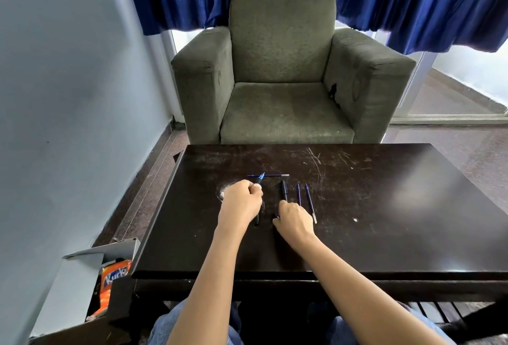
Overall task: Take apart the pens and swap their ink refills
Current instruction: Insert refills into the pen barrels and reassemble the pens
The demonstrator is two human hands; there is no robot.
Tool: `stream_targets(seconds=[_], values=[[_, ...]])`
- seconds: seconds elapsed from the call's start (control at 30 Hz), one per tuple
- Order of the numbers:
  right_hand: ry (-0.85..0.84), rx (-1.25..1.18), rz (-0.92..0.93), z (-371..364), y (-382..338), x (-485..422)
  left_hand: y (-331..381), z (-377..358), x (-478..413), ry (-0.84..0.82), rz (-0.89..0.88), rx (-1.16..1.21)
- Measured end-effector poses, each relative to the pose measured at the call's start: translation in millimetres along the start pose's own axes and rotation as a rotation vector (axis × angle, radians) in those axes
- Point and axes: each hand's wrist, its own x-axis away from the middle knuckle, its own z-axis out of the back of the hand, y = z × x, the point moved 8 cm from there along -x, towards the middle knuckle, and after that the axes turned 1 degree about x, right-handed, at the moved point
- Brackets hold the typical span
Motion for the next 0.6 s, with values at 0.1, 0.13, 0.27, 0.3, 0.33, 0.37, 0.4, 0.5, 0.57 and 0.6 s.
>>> stream_targets(seconds=[0.1,0.13,0.27,0.3,0.33,0.37,0.4,0.5,0.57,0.6], values=[[-0.013,-0.055,-0.026,0.7,0.4,0.3,0.3,0.7,0.7,0.004,0.001,-0.006],[-0.015,-0.070,-0.030,1.3,0.4,0.3,0.3,0.7,0.7,0.005,0.001,-0.011],[-0.033,-0.098,-0.051,2.9,1.7,-0.4,0.1,0.4,1.3,-0.003,0.008,-0.017],[-0.032,-0.108,-0.053,3.6,2.0,-1.2,0.4,0.7,1.4,-0.003,0.008,-0.015],[-0.026,-0.125,-0.056,5.1,2.4,-2.2,0.8,0.6,1.3,-0.003,0.008,-0.014],[-0.007,-0.150,-0.064,9.2,2.6,-2.8,1.5,0.6,1.1,-0.004,0.008,-0.013],[0.020,-0.192,-0.075,15.2,2.5,-3.6,2.0,0.7,0.9,-0.005,0.007,-0.013],[0.085,-0.468,-0.090,36.3,-1.6,-8.8,4.9,1.0,0.9,-0.006,-0.012,-0.015],[0.035,-0.697,-0.054,45.4,-11.7,-12.9,6.9,-0.7,0.4,-0.018,-0.039,-0.018],[-0.005,-0.785,-0.028,48.7,-17.7,-13.6,8.1,-1.4,0.8,-0.023,-0.053,-0.022]])
